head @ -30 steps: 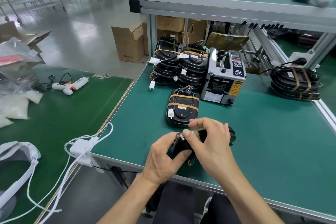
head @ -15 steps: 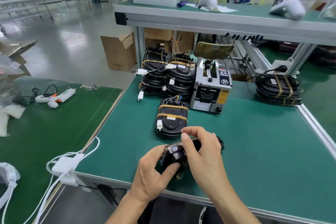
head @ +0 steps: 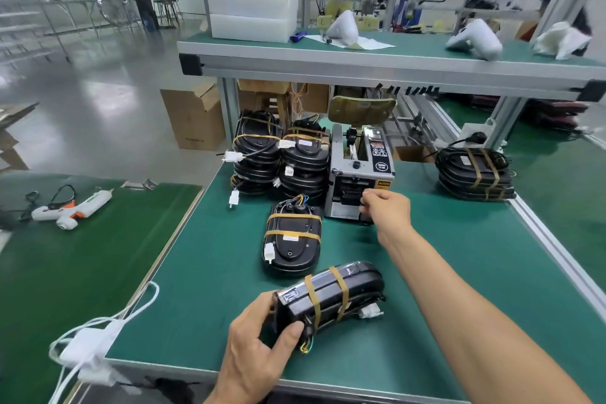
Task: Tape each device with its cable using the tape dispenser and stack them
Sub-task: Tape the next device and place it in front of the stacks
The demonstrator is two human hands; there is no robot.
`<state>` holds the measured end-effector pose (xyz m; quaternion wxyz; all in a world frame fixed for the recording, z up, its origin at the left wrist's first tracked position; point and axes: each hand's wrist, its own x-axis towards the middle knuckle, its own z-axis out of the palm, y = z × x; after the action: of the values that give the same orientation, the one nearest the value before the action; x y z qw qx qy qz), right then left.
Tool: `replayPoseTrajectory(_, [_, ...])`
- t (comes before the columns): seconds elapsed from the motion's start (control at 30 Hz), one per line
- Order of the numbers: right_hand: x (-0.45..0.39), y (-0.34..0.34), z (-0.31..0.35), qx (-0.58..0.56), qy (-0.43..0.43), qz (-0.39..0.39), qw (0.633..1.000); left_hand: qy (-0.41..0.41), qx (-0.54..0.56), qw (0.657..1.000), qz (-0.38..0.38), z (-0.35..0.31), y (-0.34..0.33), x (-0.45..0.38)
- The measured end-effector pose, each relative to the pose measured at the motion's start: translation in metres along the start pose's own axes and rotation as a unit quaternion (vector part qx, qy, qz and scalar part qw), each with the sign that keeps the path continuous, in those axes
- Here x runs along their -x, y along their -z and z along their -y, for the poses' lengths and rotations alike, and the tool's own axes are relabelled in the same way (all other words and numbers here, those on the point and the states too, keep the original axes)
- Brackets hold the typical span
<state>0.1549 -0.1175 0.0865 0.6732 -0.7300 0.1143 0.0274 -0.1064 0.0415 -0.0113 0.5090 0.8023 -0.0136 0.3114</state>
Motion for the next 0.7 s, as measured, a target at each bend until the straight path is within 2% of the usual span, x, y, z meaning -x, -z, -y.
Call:
replayPoseTrajectory(0.47, [-0.009,-0.028,0.002,-0.092,-0.058,-0.074,0.991,-0.019,-0.002,1.0,0.006,0.003,0.001,0.0])
replayPoseTrajectory(0.7, [-0.014,-0.034,0.001,-0.111,-0.085,-0.083,0.987,-0.021,-0.005,1.0,0.007,0.003,0.001,-0.001])
